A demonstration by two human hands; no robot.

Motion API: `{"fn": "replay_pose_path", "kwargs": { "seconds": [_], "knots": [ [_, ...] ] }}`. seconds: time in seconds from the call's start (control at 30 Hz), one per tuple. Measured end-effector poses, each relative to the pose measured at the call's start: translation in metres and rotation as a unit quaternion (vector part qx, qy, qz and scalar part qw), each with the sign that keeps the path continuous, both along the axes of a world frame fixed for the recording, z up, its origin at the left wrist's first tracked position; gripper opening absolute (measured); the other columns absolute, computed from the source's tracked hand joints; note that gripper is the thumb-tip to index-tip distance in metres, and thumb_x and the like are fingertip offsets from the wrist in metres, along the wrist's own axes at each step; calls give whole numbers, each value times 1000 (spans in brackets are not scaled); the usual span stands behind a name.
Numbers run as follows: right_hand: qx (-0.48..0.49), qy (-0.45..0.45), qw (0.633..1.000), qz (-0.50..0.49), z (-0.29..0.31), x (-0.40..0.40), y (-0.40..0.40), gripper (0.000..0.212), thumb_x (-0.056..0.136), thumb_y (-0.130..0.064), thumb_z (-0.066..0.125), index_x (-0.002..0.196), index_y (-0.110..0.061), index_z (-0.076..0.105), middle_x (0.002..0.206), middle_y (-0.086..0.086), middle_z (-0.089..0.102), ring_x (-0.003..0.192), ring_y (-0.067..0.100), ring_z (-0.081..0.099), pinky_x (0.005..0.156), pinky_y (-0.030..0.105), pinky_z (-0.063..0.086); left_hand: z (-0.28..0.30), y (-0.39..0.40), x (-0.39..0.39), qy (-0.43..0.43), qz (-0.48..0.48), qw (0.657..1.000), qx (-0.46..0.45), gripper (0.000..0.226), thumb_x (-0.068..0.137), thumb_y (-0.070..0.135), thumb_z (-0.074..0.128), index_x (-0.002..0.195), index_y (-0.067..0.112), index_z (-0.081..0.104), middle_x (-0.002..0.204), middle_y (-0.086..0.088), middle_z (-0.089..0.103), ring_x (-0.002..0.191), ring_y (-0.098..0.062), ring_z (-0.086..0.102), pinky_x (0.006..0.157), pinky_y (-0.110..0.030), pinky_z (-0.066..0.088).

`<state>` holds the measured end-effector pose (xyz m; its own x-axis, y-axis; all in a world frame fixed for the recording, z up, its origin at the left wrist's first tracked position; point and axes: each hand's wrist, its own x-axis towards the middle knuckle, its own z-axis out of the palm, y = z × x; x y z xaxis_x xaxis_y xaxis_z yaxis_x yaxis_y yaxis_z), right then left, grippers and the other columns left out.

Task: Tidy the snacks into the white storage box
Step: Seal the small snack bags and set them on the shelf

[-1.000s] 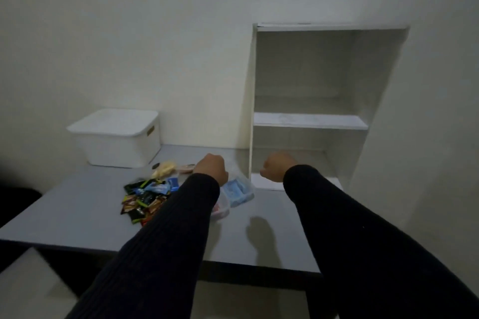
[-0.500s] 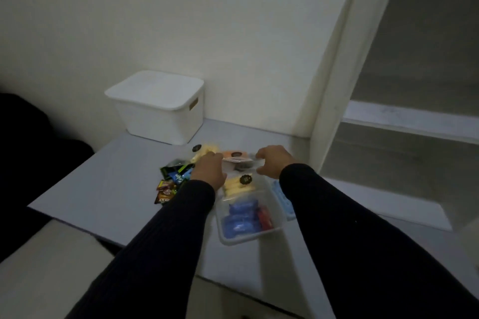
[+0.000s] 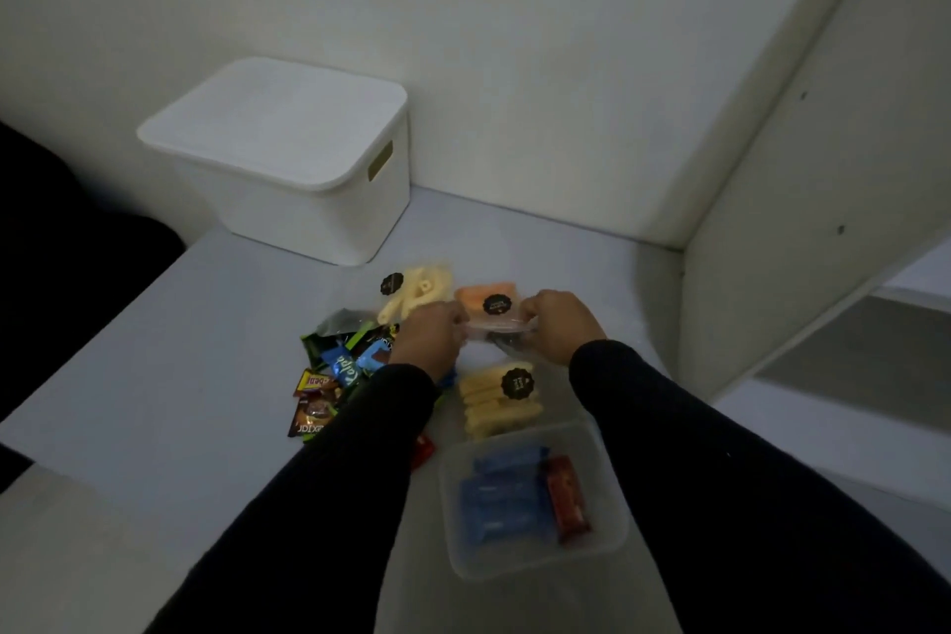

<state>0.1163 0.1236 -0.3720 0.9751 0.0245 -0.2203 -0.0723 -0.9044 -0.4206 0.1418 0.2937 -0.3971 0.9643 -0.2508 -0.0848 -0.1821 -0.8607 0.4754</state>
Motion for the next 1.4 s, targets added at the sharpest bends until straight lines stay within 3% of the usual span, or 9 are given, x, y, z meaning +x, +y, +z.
{"fn": "replay_pose_path", "kwargs": {
  "seconds": [0.13,0.23,0.37,0.47,0.57,0.77,1.07,1.27,1.4],
  "knots": [
    [78,-36,993,-76,13,19,-7,11,85,-17,63,88,-11,71,83,3,63,78,17,56,69,22,39,9,-1,20,-9,36,992,-117,12,88,15,59,87,8,69,84,-3,64,82,-18,58,63,-15,36],
    [238,-53,956,-165,33,33,-9,3,82,-13,69,83,-12,71,77,-2,64,73,11,57,67,19,42,30,-1,34,-6,78,957,-278,9,88,17,64,86,10,70,82,2,65,78,-11,58,64,0,39],
    [446,-87,859,-235,67,37,-3,7,82,-12,70,78,-15,66,77,-1,65,71,12,59,66,20,46,68,-1,45,49,116,867,-483,10,89,17,63,81,23,66,79,2,69,79,-14,66,80,-25,51],
    [510,-142,807,-260,85,30,10,14,86,-9,65,77,-20,67,76,-3,69,73,12,61,70,23,48,92,2,41,84,101,819,-558,7,90,20,61,87,23,67,81,4,69,80,-11,65,83,-28,53],
    [524,-199,781,-275,97,19,23,20,88,-5,60,79,-20,67,71,-7,70,68,7,62,67,18,49,109,8,36,108,76,798,-588,7,91,22,59,91,23,66,81,7,66,72,-3,63,74,-23,51],
    [459,-275,799,-276,125,-6,45,23,89,-2,58,73,-18,64,68,-3,65,55,0,56,61,15,49,136,27,31,98,23,796,-596,12,91,17,59,82,23,65,74,7,65,66,-3,61,74,-26,53],
    [308,-331,849,-273,156,-13,63,31,92,-6,52,69,-25,54,68,-8,58,66,10,49,67,27,42,153,34,30,27,-10,823,-567,15,92,20,58,79,24,65,72,8,68,67,0,63,72,-26,54],
    [352,-310,847,-249,161,-15,66,23,92,-12,57,72,-24,58,70,-5,58,59,-1,50,63,16,43,160,30,33,-5,16,821,-570,17,92,21,58,77,28,64,67,12,68,67,1,63,71,-25,52],
    [318,-323,853,-259,159,-16,64,25,90,-12,60,68,-24,58,71,4,54,66,13,46,65,26,40,162,32,28,12,-10,828,-560,15,90,18,61,79,27,65,72,8,68,66,2,64,66,-23,51]
  ]
}}
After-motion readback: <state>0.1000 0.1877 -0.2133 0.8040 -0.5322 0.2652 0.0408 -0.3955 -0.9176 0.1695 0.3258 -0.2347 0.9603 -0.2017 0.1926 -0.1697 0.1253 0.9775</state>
